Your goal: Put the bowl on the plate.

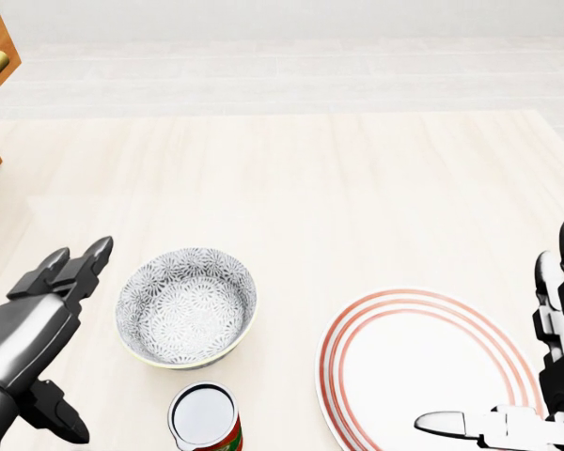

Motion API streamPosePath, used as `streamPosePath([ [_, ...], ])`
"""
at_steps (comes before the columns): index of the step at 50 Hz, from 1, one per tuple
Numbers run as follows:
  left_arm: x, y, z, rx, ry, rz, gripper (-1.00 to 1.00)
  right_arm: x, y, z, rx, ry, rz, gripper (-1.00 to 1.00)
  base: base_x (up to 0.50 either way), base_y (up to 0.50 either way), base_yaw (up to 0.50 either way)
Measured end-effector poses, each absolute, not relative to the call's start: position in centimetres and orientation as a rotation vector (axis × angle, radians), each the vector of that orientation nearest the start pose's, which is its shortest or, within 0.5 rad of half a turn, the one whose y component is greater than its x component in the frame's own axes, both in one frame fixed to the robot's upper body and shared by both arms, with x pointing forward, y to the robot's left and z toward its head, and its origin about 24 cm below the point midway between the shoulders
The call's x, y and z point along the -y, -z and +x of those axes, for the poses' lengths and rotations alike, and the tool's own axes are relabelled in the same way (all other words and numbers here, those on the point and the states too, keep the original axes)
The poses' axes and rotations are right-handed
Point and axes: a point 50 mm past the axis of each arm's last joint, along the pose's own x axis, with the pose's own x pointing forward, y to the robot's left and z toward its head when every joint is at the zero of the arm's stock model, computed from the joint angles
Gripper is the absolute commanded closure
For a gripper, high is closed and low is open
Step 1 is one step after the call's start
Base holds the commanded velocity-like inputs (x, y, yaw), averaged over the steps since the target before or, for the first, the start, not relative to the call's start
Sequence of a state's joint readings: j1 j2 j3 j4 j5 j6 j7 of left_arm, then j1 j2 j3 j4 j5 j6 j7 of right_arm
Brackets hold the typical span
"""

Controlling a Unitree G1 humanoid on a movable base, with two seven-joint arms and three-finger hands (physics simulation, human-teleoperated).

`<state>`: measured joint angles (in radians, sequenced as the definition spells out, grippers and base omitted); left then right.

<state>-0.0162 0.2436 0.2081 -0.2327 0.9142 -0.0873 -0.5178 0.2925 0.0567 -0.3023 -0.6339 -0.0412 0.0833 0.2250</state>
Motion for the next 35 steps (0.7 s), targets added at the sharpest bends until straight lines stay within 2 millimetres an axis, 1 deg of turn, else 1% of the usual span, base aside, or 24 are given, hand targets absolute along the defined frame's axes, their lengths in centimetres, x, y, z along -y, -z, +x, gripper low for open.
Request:
streamPosePath([
  [8, -21.1, -9.4, 25.9, -0.059, 0.150, 1.312, -1.00, 21.7, -11.2, 17.5, 0.215, 0.163, -0.155, -1.00, 0.00, 0.00, 0.00],
  [19, -20.6, -9.2, 27.3, -0.035, 0.096, 1.433, -1.00, 22.0, -11.1, 17.0, 0.210, 0.170, -0.155, -1.00, 0.00, 0.00, 0.00],
  [35, -19.9, -8.9, 27.8, -0.003, 0.067, 1.539, -1.00, 22.3, -11.2, 16.6, 0.201, 0.183, -0.145, -1.00, 0.00, 0.00, 0.00],
])
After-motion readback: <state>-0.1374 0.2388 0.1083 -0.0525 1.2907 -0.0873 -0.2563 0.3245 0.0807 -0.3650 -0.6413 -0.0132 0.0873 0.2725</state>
